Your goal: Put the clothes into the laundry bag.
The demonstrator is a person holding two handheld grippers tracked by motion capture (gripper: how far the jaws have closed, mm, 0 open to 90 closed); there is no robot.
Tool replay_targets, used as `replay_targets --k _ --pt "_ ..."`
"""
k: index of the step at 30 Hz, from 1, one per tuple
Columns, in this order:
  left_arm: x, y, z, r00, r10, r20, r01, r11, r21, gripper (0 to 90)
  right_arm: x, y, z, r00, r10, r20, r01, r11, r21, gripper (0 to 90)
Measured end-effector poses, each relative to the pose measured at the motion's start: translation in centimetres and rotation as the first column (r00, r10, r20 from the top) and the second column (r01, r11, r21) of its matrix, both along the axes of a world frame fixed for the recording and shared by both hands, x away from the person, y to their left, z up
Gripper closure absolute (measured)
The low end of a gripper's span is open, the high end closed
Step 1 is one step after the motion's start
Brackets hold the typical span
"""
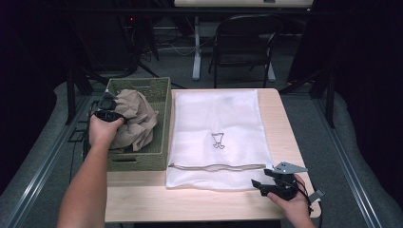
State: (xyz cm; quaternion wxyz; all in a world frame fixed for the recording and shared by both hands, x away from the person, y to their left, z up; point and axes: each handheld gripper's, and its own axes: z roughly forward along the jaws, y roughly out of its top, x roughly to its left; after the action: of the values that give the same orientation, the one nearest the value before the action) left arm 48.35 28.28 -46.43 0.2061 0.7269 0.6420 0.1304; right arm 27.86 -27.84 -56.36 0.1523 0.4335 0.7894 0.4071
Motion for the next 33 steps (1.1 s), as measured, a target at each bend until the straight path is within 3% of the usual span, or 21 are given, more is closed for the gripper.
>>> replay_targets --k 33 --pt "-1.3 0.4 4.9 0.997 0.007 0.076 -0.007 1.0 -0.005 66.1 0.0 0.0 0.1 1.0 0.002 0.008 -0.002 1.0 0.003 29.2"
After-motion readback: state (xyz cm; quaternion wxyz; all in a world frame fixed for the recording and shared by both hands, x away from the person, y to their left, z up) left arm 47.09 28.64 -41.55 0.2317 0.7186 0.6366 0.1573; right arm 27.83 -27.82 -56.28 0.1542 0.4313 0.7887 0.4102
